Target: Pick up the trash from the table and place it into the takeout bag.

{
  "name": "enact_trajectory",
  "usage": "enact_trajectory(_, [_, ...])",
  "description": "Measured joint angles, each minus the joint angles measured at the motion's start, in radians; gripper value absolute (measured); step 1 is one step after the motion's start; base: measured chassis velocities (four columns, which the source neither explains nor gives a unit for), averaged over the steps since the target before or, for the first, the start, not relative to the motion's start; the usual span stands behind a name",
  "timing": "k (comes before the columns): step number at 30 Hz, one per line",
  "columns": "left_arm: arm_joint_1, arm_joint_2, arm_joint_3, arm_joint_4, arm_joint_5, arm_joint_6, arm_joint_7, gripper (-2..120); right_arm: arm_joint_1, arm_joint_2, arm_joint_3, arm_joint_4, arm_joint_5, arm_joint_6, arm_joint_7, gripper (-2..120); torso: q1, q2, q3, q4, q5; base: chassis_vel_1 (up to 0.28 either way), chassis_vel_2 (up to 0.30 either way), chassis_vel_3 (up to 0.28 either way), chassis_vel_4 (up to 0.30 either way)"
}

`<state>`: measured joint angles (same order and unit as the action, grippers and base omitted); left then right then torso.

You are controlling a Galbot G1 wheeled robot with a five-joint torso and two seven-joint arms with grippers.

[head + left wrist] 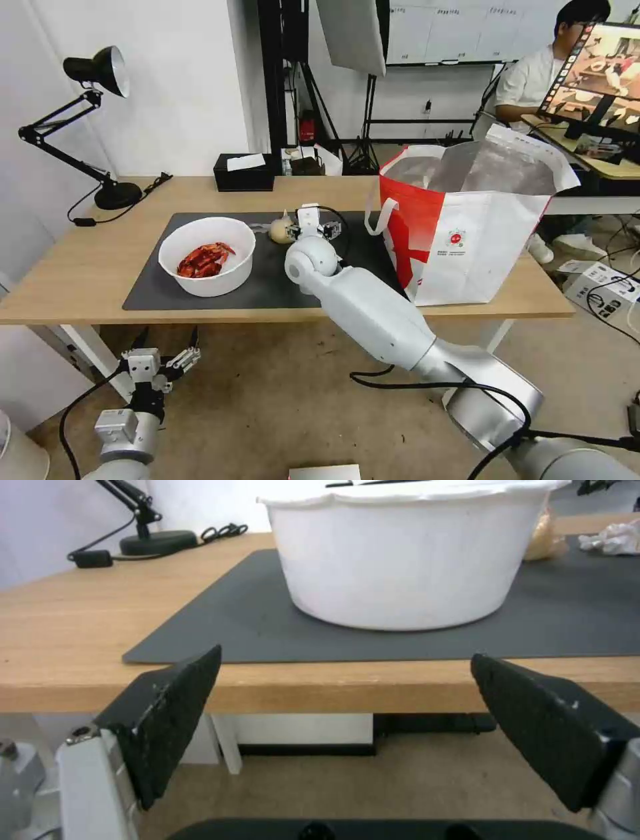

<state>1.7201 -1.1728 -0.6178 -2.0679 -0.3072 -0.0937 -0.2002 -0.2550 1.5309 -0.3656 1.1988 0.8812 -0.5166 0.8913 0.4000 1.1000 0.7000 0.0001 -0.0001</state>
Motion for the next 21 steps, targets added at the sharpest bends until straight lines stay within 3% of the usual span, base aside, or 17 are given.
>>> enact_trajectory(21, [0.005, 0.003, -0.006, -0.02, -0.007, 0.0, 0.0, 100, 0.052, 0.008, 0.022, -0.101, 0.044, -0.059, -0.027, 100, 0.0, 0.0, 0.0, -0.0001, 0.0001, 0.0, 0.0, 0.0, 0.0])
